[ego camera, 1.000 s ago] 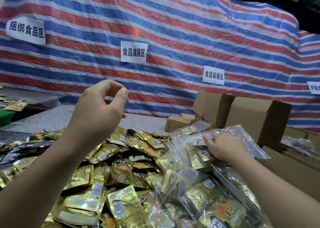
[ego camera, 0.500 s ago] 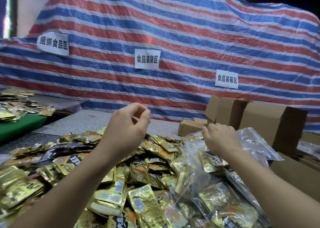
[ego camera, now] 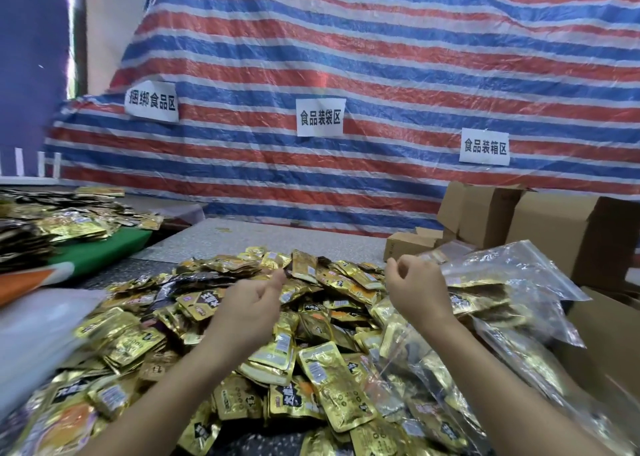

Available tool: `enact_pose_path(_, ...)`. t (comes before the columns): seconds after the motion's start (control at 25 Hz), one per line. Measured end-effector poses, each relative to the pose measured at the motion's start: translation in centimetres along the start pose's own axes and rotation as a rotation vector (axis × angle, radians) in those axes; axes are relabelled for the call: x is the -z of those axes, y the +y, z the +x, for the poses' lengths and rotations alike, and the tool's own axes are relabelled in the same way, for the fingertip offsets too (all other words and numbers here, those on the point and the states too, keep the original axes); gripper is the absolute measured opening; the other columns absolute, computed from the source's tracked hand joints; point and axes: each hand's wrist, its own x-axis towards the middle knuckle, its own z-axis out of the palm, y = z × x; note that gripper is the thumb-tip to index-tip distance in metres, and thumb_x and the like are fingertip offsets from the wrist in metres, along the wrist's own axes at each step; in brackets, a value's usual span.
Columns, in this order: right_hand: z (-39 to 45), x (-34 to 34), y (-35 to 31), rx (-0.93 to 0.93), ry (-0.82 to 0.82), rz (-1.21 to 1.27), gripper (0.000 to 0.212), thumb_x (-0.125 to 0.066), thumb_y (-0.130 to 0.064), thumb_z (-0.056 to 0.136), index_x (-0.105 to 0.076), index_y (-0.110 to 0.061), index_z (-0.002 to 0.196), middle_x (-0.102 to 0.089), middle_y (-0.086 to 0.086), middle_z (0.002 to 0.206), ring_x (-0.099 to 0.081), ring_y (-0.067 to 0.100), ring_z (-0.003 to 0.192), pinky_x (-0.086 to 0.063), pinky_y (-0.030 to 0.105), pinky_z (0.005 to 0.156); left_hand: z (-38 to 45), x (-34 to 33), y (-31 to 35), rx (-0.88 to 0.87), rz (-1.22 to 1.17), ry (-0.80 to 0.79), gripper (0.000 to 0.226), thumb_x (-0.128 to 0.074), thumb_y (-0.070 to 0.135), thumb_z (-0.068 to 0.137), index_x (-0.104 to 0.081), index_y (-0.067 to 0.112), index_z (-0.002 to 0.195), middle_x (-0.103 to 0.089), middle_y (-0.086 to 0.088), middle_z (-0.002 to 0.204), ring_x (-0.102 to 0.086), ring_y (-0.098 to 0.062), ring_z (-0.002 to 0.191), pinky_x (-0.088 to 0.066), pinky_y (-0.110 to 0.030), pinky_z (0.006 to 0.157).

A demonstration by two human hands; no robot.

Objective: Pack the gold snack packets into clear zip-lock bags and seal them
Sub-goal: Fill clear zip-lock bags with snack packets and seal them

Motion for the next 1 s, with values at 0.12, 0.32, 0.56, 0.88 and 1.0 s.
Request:
enact_pose_path(0.12,-0.6,-0.4,-1.4,0.009,-0.039,0.065,0.05,-0.049,-0.025,0.101,-0.042,-0.015,0.053,-0.042,-0.002,0.048,-0.035,0.014,0.045,-0.029,0.031,0.049,-0.1,-1.6,-0.7,-0.021,0.166,0.01,0.046,-0.044,0.041,0.101,-0.053,0.013,0.066,-0.053,0.006,0.057,-0.044,-0.007,0.048,-0.043,-0.028,0.053)
enact_pose_path(0.32,-1.3,-1.3,-4.2,0.048,-0.096,0.146,0.044,-0.044,-0.022,0.105,-0.042,-0.012,0.062,-0.044,0.002,0.059,-0.039,0.018,0.056,-0.03,0.036,0.055,0.9,-0.8,-1.5,-0.048,0.28,0.039,0.035,-0.047,0.036,0.102,-0.059,0.015,0.077,-0.061,0.001,0.069,-0.046,-0.009,0.051,-0.037,-0.025,0.048)
enact_pose_path(0.56,-2.1,-2.8,-6.8,0.132,-0.198,0.166,0.009,-0.053,-0.017,0.099,-0.047,-0.022,0.102,-0.049,-0.015,0.088,-0.05,-0.001,0.08,-0.038,0.014,0.061,2.2,4.0,-4.6,-0.01,0.591,0.16,0.072,-0.016,0.052,0.103,-0.046,0.015,0.049,-0.049,0.002,0.047,-0.046,-0.014,0.044,-0.034,-0.026,0.048)
enact_pose_path(0.88,-3.1,-4.3,-7.0,0.063,-0.311,0.128,0.004,-0.052,-0.026,0.101,-0.05,-0.024,0.103,-0.053,-0.012,0.09,-0.05,-0.003,0.078,-0.035,0.012,0.056,4.4,16.2,-13.0,0.433,1.076,0.171,0.04,-0.036,0.039,0.101,-0.058,0.007,0.102,-0.058,-0.013,0.111,-0.057,-0.029,0.096,-0.052,-0.039,0.081)
enact_pose_path(1.0,-3.4,-4.7,-7.0,0.079,-0.371,0.111,0.01,-0.051,-0.026,0.1,-0.054,-0.022,0.108,-0.054,-0.012,0.094,-0.05,-0.004,0.081,-0.036,0.012,0.058,4.4,19.0,-16.2,0.636,1.093,0.022,0.044,-0.041,0.041,0.1,-0.062,0.004,0.112,-0.058,-0.008,0.125,-0.058,-0.03,0.111,-0.05,-0.036,0.081)
